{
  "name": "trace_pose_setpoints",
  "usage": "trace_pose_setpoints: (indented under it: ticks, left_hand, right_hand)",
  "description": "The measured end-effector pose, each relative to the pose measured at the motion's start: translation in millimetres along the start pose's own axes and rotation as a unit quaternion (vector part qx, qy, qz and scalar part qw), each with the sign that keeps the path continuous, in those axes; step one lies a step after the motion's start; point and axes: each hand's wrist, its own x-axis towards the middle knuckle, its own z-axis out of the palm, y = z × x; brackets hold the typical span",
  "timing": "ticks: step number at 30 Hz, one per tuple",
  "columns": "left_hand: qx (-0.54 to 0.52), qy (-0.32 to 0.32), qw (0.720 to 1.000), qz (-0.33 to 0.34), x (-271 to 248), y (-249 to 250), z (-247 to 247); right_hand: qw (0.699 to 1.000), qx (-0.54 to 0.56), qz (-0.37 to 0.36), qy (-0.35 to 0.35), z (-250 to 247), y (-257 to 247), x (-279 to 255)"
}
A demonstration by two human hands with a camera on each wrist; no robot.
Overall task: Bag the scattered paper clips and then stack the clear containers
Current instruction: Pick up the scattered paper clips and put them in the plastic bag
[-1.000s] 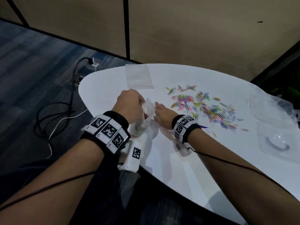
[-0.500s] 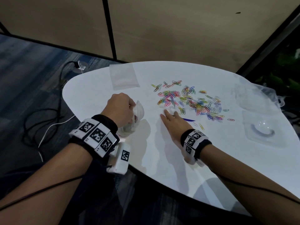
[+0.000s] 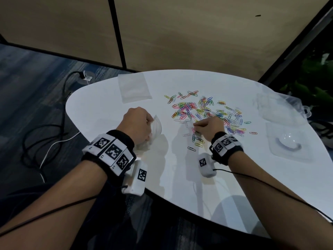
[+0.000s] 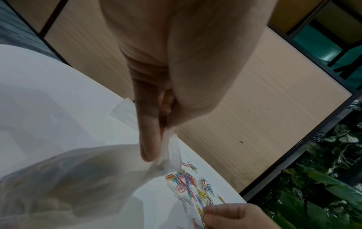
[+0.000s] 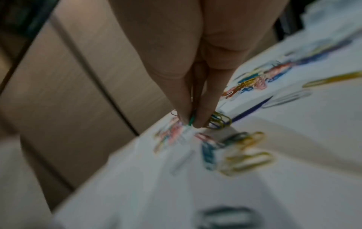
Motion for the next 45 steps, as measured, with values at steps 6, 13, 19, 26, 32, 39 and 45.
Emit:
trace_pose_setpoints:
  ticks: [6,13,19,26,32,39,45]
  left_hand:
    - [-0.013,-0.001,1.000,0.001,-0.9,-0.4,-0.6]
    - [-0.023,0.011,1.000,0.010,-0.9,-4.1,-4.7]
    - [-0.049,0.009,0.999,0.003,1.2,-7.8,-7.0]
    - [-0.066,0.013,0.998,-0.004,1.7,-8.2,-10.0]
    - [-0.058,0.006,0.998,0.003,-1.5,-5.0,-5.8]
    - [-0.058,0.019,0.998,0.010,-3.9,-14.5,-7.5]
    - [-0.053,0.014,0.998,0.005,3.4,-15.4,-9.1]
  right_hand:
    - [0.853,0.493,0.067,-0.158,3.3,-63.8,-42.4]
    - [0.927,0.322,0.020,-0.190,60.6,-88.9,-76.6]
    - [0.964,0.148,-0.079,-0.208,62.5,-103.8,-77.2]
    - [0.990,0.083,-0.099,-0.050,5.3,-70.2,-69.2]
    - [0.953,-0.271,0.101,-0.093,10.1,33.8,-56.6]
    - [0.997,-0.066,0.043,0.021,42.9,-7.1,-5.8]
    - [0.965,-0.247,-0.077,0.040,58.0,-36.7,41.2]
